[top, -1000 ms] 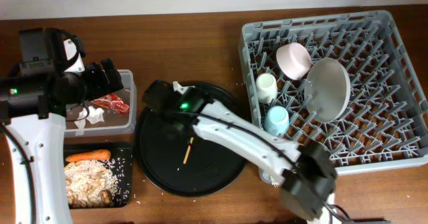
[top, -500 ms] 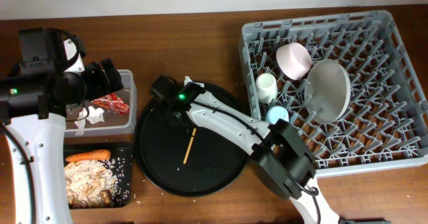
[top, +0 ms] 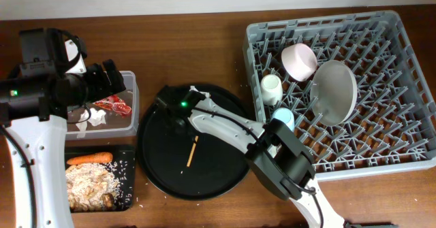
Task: Sort waste into correct bins and load items into the dishwasher rack
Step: 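Reach the right gripper to the wooden chopstick and grasp it, then carry the chopstick into the rack and insert it upright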
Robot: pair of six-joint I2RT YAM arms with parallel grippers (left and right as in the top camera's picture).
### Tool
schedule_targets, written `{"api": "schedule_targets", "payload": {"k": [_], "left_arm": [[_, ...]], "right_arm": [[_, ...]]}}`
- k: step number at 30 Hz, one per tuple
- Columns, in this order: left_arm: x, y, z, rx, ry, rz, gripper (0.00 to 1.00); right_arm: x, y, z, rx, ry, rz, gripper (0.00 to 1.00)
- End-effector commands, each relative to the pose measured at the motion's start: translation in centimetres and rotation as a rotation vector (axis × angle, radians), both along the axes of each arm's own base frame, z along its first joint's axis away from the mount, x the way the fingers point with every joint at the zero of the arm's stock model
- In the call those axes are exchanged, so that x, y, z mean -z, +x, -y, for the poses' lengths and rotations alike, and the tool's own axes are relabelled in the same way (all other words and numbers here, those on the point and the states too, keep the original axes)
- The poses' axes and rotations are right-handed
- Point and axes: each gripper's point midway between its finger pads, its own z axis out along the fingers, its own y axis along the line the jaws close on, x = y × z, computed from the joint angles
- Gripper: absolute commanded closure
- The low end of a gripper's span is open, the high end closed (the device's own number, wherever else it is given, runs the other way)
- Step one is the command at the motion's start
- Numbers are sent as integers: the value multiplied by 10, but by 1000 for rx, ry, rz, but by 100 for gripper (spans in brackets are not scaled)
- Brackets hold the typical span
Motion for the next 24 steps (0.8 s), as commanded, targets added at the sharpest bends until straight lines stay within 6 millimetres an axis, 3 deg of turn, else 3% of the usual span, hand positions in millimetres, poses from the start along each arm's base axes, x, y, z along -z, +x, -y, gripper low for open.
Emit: {"api": "schedule_targets", "payload": {"k": [1,3,8,11,13,16,19,21,23,24], "left_arm": [[-9,-1,-3,-19,6,25,1],[-9,-1,-3,-19,5,25,1],[-9,-1,-3,-19,6,25,1],[-9,-1,-3,-19,6,25,1],[-9,-1,-3,-19,6,25,1],[-9,-1,-3,-19,6,25,1],[-9,-1,-3,-19,6,25,1],[-9,-1,-3,-19,6,25,1],[-9,-1,-3,-19,6,25,1],[-9,-1,-3,-19,6,25,1]], "right_arm": [[20,-9,9,12,-31,-32,73],[18,-10,9,12,-29,-38,94],[-5,0,14,19,3,-38,96],[-52,14,13,-123,36,6,96],[-97,18,28,-177,40,38,96],[-163,20,68,-201,49,92,96],[-212,16,124,-186,37,128,96],[-233,12,170,-167,2,131,96],[-235,6,215,-129,-45,68,96],[-231,3,226,-133,-63,36,96]]}}
